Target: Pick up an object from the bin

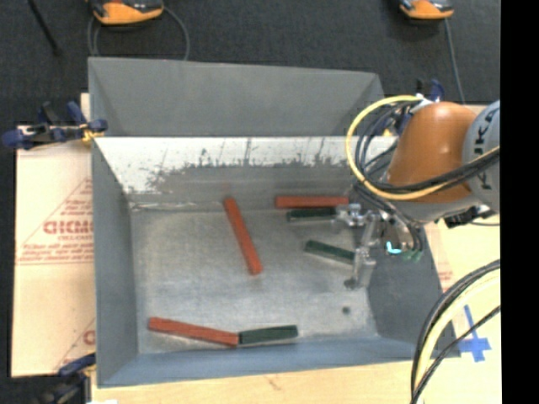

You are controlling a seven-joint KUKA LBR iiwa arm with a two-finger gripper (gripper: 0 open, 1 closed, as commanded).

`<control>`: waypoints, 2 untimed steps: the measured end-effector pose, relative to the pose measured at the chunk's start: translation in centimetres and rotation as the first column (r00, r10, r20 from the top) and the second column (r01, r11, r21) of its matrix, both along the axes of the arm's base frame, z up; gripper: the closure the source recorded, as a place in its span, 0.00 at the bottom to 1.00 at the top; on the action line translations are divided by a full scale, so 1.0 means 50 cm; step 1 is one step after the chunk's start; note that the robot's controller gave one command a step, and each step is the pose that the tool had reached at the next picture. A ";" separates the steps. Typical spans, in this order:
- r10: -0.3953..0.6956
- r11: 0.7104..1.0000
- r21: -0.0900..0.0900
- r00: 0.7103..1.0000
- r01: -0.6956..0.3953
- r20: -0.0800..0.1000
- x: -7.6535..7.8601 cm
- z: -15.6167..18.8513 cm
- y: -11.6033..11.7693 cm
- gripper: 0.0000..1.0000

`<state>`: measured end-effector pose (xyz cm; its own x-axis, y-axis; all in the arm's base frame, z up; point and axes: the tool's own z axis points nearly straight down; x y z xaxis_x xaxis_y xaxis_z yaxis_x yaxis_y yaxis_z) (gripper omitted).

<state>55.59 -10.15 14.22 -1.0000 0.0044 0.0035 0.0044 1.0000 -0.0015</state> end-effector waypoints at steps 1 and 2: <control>-0.223 0.975 0.002 0.975 0.223 0.007 0.069 -0.146 -0.043 0.00; -0.218 0.976 -0.001 0.976 0.218 0.011 0.071 -0.143 -0.046 0.00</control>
Offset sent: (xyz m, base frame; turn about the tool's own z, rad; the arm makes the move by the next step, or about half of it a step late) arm 0.0335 -0.0213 -0.0722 0.2271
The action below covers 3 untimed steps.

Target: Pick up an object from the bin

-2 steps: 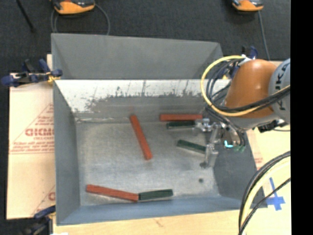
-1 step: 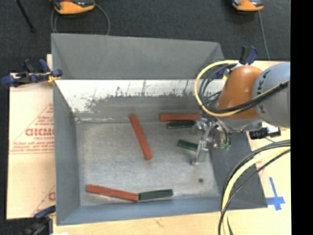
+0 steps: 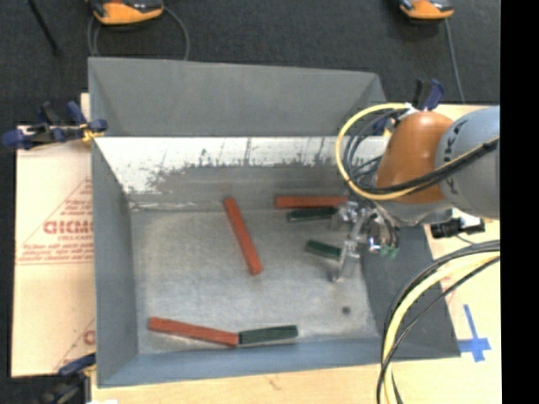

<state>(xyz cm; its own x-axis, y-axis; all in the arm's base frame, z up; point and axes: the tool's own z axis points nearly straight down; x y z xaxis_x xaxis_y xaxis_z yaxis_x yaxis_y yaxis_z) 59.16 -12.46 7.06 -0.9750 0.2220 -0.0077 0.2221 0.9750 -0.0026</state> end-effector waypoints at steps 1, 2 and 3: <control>0.002 1.000 0.000 1.000 -0.002 0.001 0.003 0.002 -0.004 0.00; 0.005 1.000 -0.001 1.000 -0.005 0.002 0.006 0.004 -0.007 0.00; 0.006 1.000 -0.001 1.000 -0.006 0.003 0.009 0.006 -0.010 0.00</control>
Offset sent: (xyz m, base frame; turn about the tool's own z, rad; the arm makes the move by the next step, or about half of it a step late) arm 0.0000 0.0000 0.0000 0.0000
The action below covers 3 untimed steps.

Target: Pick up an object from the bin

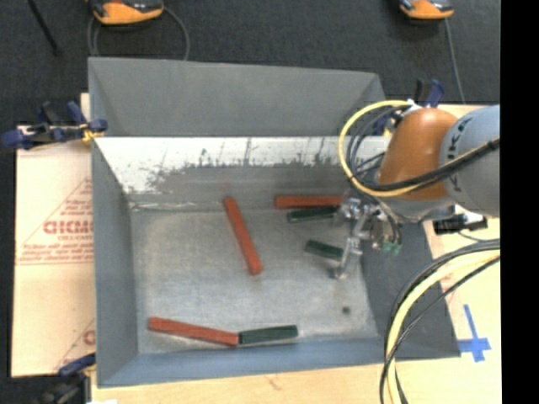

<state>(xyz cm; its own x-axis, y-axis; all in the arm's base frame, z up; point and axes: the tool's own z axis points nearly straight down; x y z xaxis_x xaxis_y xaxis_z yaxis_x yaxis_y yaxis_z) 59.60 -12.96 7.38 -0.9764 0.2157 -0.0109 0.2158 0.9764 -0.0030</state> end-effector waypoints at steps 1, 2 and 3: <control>0.002 1.000 0.000 1.000 -0.002 0.000 0.000 0.000 0.000 1.00; 0.003 1.000 0.000 1.000 -0.003 -0.002 0.003 0.026 -0.003 1.00; 0.005 1.000 0.002 1.000 -0.005 0.002 0.010 0.166 -0.005 1.00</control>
Offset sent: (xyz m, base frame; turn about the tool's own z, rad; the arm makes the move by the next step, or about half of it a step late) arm 0.0000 0.0000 0.0000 0.0000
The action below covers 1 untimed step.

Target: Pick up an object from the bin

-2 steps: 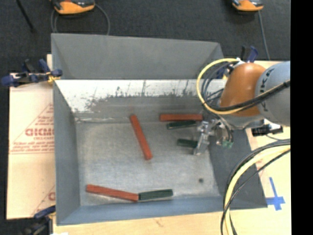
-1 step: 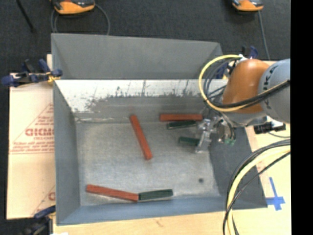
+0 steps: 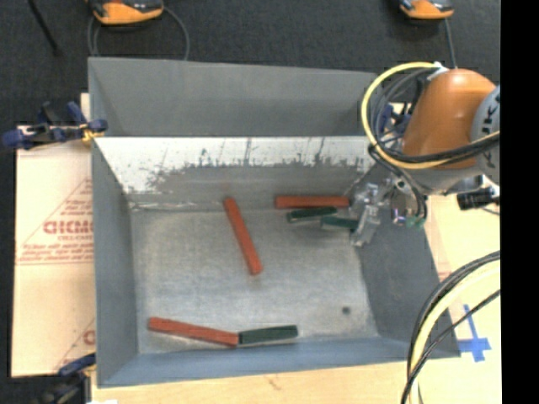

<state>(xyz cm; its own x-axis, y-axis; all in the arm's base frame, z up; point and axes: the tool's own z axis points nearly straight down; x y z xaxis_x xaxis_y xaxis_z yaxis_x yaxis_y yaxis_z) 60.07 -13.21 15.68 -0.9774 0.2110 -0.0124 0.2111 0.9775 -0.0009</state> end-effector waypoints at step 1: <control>0.001 1.000 0.001 1.000 -0.001 -0.006 0.003 0.007 -0.001 1.00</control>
Offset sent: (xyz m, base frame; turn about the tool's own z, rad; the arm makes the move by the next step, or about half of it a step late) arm -0.0001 0.0000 0.0025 0.0000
